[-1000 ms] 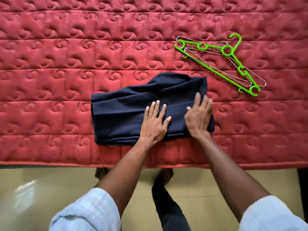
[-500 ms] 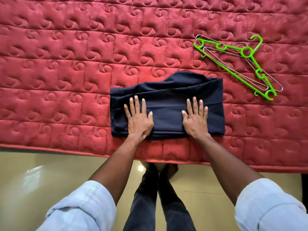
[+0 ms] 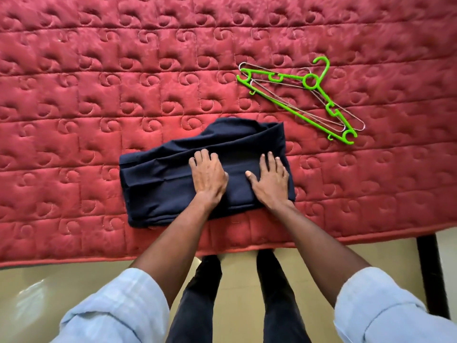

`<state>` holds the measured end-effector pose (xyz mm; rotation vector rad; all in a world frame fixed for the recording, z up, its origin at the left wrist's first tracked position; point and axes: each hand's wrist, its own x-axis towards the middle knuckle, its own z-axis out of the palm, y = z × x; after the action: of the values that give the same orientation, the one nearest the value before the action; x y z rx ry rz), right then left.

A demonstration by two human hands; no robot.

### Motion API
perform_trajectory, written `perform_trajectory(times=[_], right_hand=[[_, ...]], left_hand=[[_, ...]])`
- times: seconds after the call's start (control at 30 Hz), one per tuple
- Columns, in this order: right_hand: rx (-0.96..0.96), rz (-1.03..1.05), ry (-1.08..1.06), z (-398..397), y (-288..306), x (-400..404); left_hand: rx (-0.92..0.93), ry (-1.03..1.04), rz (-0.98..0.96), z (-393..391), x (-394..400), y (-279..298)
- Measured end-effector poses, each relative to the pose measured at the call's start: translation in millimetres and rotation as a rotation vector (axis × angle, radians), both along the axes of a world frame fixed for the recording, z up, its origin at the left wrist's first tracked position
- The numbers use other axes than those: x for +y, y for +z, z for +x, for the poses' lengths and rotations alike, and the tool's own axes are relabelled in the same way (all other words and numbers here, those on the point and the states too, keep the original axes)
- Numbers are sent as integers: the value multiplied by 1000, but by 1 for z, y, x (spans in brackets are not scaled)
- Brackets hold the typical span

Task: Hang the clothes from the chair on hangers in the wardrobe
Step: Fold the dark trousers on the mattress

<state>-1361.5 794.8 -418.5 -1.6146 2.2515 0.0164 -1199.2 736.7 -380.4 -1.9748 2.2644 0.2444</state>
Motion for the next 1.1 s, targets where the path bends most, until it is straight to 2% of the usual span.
perform_trajectory(times=[0.07, 0.13, 0.23, 0.37, 0.43, 0.5, 0.63, 0.87, 1.03, 1.1], right_hand=[[-143, -175, -3, -25, 5, -11], [-314, -304, -94, -63, 14, -23], [-244, -415, -208, -134, 24, -44], [-84, -409, -191, -217, 32, -75], [4, -355, -168, -247, 33, -92], [13, -315, -131, -265, 31, -106], [-24, -227, -32, -268, 23, -132], [-100, -110, -77, -251, 12, -156], [-322, -213, -227, -245, 22, -155], [-521, -208, -308, -240, 29, -150]], left_hand=[[132, 6, -51, -33, -4, -1], [253, -52, -102, -72, -7, -6], [355, -183, -88, -132, -17, -11], [252, -329, 128, -200, -39, -15], [160, -320, 211, -220, -51, -24], [74, -287, 282, -231, -59, -32], [21, -256, 350, -237, -64, -39], [15, -236, 381, -237, -68, -42], [48, -241, 362, -235, -67, -43], [76, -247, 350, -234, -68, -43]])
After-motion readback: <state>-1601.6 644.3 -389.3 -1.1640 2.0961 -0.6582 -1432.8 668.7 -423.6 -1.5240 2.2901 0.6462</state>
